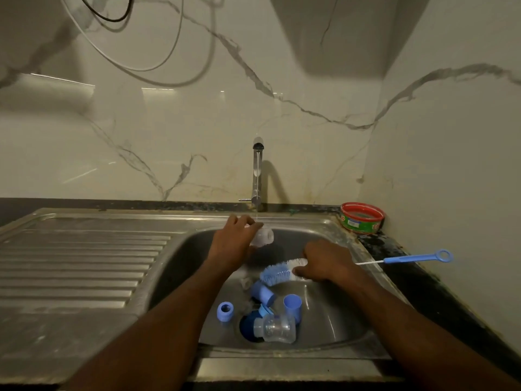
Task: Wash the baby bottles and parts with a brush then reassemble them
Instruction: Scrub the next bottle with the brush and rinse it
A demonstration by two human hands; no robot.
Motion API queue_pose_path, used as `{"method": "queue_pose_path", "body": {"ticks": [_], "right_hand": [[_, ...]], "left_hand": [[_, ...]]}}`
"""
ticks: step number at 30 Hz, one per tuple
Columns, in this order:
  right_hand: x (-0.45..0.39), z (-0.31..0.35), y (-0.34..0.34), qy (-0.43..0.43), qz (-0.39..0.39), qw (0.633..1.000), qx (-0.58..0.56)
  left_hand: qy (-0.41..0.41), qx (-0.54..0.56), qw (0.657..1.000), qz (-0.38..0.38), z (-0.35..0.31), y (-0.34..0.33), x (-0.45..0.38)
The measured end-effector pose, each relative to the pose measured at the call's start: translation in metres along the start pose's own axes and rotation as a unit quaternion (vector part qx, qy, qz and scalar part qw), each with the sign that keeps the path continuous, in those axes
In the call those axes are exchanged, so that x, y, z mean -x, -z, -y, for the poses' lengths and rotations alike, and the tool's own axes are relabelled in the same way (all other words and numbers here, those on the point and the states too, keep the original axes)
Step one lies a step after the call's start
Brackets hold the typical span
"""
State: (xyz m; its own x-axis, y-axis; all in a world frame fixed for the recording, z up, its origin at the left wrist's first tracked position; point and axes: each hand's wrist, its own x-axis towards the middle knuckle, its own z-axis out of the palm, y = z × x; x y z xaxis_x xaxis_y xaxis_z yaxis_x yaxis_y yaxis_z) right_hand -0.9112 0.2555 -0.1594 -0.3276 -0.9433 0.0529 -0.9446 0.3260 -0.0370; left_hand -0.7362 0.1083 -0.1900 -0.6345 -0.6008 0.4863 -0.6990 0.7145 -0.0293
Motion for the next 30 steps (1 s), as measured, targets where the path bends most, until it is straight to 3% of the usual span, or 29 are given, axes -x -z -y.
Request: {"method": "queue_pose_path", "body": {"ticks": [2,7,15,19,22,25,30], "right_hand": [[-0.001,-0.001,0.0,0.001,0.002,1.0,0.002],[-0.001,-0.001,-0.002,0.009,0.01,1.0,0.009],[-0.003,0.0,-0.003,0.007,0.016,1.0,0.007],[0.0,-0.001,-0.001,0.014,0.017,1.0,0.002],[0.001,-0.002,-0.002,0.012,0.016,1.0,-0.001],[0.0,-0.002,-0.001,0.009,0.019,1.0,-0.002],[0.001,0.002,-0.001,0.005,0.023,1.0,-0.013]], "left_hand": [[-0.061,-0.117,0.991,0.029,-0.003,0.007,-0.002],[-0.133,-0.191,0.973,-0.006,-0.017,0.012,0.0],[-0.131,-0.257,0.957,-0.036,-0.014,0.003,0.001],[-0.116,-0.204,0.972,-0.027,-0.017,0.005,0.0],[0.055,-0.002,0.998,-0.012,-0.015,-0.002,0.003],[0.195,0.177,0.965,0.019,-0.004,-0.008,0.01],[0.214,0.202,0.956,-0.012,0.004,-0.001,0.013]]}}
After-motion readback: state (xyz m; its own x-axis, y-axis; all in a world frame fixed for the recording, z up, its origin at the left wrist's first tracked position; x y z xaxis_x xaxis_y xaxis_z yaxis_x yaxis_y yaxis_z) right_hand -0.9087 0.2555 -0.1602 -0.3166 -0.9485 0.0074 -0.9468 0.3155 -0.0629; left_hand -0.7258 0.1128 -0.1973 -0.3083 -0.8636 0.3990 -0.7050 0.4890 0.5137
